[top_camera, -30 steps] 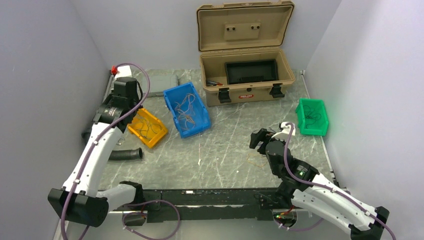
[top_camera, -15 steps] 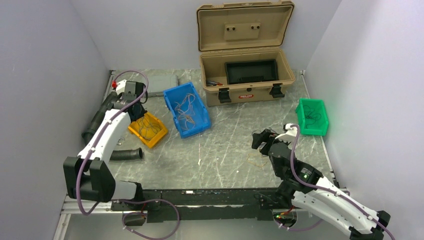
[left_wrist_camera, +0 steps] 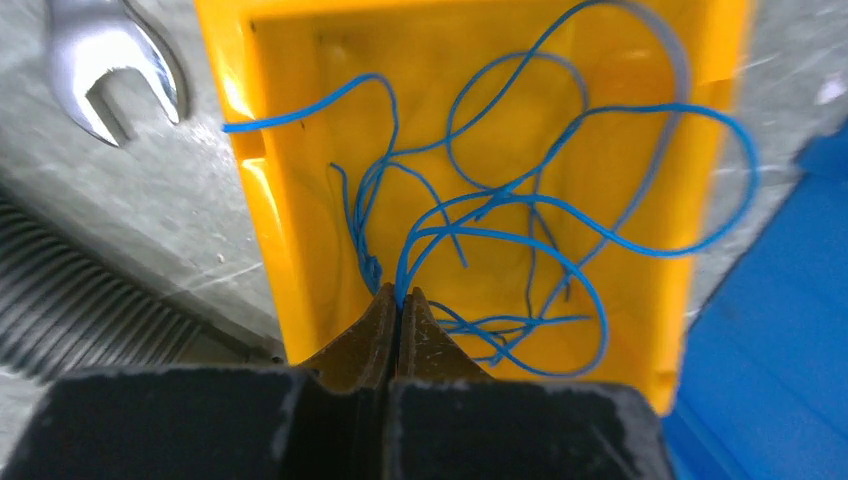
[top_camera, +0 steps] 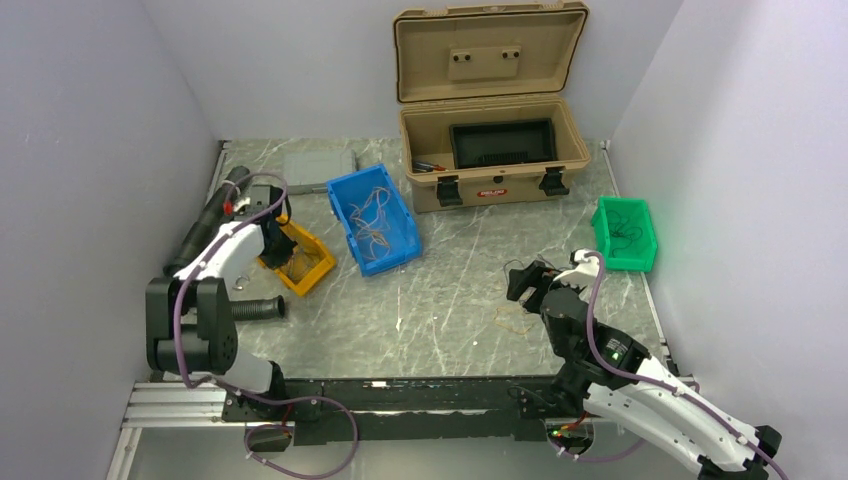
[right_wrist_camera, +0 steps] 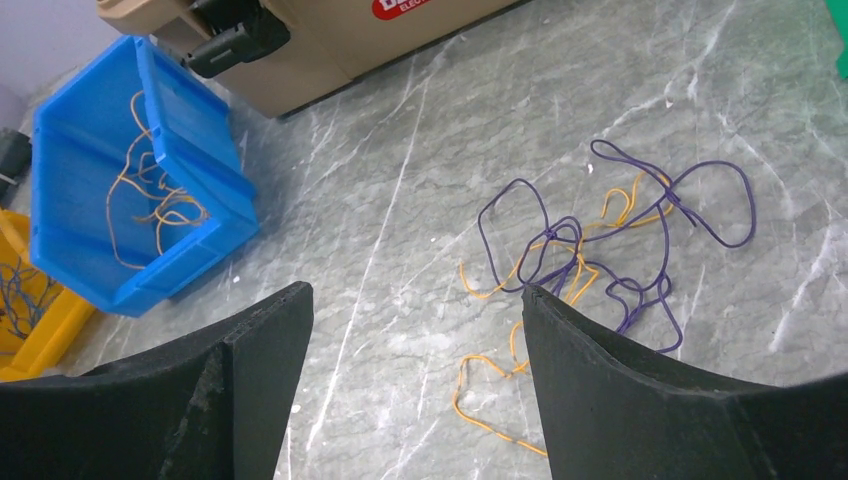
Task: Untangle the cables
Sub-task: Place the cable in the bin.
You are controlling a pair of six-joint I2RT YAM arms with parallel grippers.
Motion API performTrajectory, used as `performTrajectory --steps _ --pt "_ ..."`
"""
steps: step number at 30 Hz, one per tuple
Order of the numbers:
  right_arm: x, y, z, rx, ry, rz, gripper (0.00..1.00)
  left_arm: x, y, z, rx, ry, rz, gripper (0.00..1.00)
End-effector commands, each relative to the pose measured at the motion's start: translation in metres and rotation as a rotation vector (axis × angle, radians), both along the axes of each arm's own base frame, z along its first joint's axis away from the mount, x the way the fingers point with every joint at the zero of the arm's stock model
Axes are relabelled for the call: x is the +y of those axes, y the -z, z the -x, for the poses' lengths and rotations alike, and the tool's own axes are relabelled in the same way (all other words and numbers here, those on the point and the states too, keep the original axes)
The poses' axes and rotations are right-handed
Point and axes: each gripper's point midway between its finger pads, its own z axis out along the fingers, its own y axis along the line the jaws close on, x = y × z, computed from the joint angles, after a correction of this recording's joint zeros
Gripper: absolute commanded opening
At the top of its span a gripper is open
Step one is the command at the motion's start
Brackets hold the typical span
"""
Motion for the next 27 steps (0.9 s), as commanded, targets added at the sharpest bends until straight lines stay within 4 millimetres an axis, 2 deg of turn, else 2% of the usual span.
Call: performTrajectory --steps 1,3,5,6,7,8,10,14,17,19,22,25,27 --pt "-0.006 -0.01 0.001 -0.011 0.029 -0.019 0.79 -0.016 0.027 -0.008 0.006 -0.026 0.124 0.0" --pt "-0.007 -0.006 0.002 0.001 0.034 -0.014 0.79 -0.011 0.028 -0.01 0.028 -0.029 0.092 0.02" --pt "-0.01 0.002 0.003 0.023 0.048 -0.002 0.82 -0.006 0.021 -0.012 0.021 -0.025 0.062 0.08" --pt "-0.011 0.006 0.004 0.037 0.061 0.004 0.84 -0.004 0.014 -0.013 0.004 -0.02 0.052 0.12" --pt "-0.012 0.01 0.003 0.051 0.079 0.002 0.86 -0.003 0.007 -0.014 -0.016 -0.014 0.044 0.22" --pt "-0.012 0.013 0.003 0.061 0.09 0.006 0.87 -0.002 0.0 -0.015 -0.035 -0.009 0.038 0.27" --pt "-0.011 0.017 0.002 0.092 0.1 0.023 0.87 -0.001 -0.018 -0.015 -0.08 0.001 0.03 0.29" --pt "-0.012 0.036 0.001 0.184 0.172 0.038 0.92 0.001 -0.059 -0.016 -0.175 0.029 0.008 0.46" --pt "-0.028 0.054 -0.002 0.293 0.262 0.076 0.99 -0.004 -0.089 -0.011 -0.233 0.067 0.002 0.54" --pt "-0.041 0.065 -0.01 0.365 0.289 0.031 1.0 -0.011 -0.108 -0.008 -0.288 0.114 0.009 0.62" --pt "-0.052 0.081 -0.019 0.423 0.254 -0.101 0.99 -0.033 -0.136 -0.002 -0.393 0.247 0.049 0.75" --pt "-0.065 0.089 -0.023 0.469 0.272 -0.106 0.95 -0.071 -0.16 0.002 -0.532 0.511 0.127 0.86" --pt "-0.06 0.093 -0.026 0.496 0.238 -0.093 0.92 -0.1 -0.168 0.013 -0.612 0.678 0.206 0.95"
